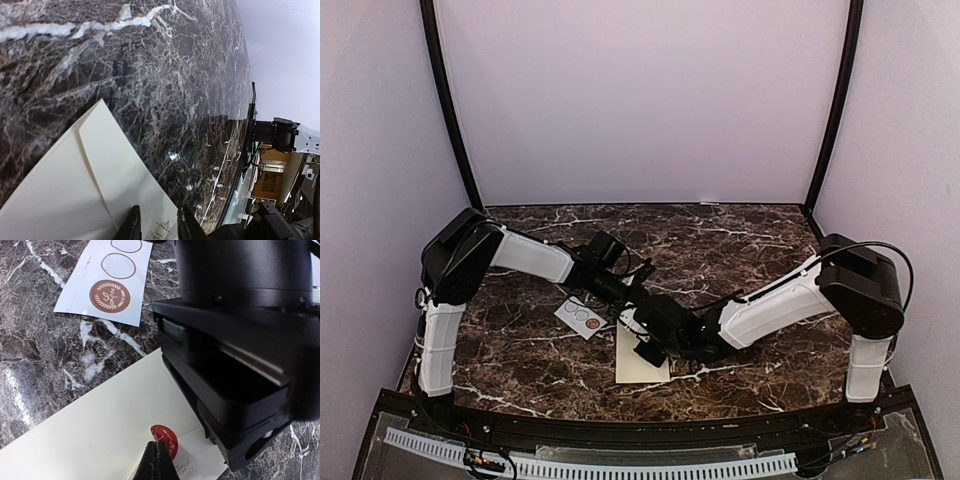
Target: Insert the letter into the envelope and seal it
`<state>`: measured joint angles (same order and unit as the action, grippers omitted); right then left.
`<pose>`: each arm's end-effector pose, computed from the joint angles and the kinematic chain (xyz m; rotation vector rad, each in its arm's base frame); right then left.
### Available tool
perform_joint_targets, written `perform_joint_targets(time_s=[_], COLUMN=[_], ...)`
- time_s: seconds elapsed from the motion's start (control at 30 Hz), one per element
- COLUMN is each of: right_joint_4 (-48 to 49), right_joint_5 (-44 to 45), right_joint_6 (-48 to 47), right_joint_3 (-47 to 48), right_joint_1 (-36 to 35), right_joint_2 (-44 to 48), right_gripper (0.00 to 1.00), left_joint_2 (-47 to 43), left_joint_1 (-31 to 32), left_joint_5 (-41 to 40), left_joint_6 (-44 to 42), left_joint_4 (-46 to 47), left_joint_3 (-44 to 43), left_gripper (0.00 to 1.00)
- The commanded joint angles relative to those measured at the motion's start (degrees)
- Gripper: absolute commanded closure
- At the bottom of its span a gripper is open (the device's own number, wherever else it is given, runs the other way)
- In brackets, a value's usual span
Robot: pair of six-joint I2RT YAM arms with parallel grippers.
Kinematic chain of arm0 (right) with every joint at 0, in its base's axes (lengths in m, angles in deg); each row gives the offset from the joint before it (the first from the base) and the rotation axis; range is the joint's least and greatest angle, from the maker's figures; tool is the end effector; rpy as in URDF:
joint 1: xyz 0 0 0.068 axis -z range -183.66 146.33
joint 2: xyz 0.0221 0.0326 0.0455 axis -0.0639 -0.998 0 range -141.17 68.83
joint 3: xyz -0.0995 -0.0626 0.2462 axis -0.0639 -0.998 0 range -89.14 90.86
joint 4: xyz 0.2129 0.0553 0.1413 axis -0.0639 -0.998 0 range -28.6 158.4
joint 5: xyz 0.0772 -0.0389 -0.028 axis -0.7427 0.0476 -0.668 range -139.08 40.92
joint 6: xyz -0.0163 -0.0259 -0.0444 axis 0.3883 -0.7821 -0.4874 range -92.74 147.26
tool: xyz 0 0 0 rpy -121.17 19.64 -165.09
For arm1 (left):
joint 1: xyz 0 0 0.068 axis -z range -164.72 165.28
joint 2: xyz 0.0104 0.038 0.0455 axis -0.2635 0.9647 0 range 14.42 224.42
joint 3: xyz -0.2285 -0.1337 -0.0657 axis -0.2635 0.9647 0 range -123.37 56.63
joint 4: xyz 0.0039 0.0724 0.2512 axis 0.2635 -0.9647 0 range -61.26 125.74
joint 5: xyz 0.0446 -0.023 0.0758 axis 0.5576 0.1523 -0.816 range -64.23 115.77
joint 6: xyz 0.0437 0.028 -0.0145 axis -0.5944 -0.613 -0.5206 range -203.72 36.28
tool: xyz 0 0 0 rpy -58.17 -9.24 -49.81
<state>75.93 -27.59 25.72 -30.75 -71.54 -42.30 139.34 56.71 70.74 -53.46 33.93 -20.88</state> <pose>0.1577 0.3533 0.1251 -1.1567 1.9843 0.1524 0.3177 -0.3139 0.1150 0.6601 2.5839 -1.4582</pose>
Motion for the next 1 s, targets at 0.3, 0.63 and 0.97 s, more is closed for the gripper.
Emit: perform_joint_targets(time_s=[0.3, 0.63, 0.97], right_joint_4=[-1.67, -0.61, -0.45], right_joint_5=[-3.62, -9.56, -15.27], right_joint_6=[0.07, 1.49, 5.71], right_joint_3=[2.82, 0.30, -4.12], right_joint_1=[-0.50, -0.48, -0.31], right_joint_2=[-2.25, 2.30, 13.41], right_gripper=[1.00, 0.72, 0.44], left_joint_2=[0.58, 0.49, 0.14], left_joint_1=[-0.12, -0.15, -0.17], left_joint_5=[-1.46, -1.83, -1.38], left_joint_6=[-0.42, -0.71, -1.41], left_joint_4=[-4.13, -4.39, -4.56], left_joint_3=[1.53, 1.45, 0.87], left_gripper=[0.75, 0.75, 0.75])
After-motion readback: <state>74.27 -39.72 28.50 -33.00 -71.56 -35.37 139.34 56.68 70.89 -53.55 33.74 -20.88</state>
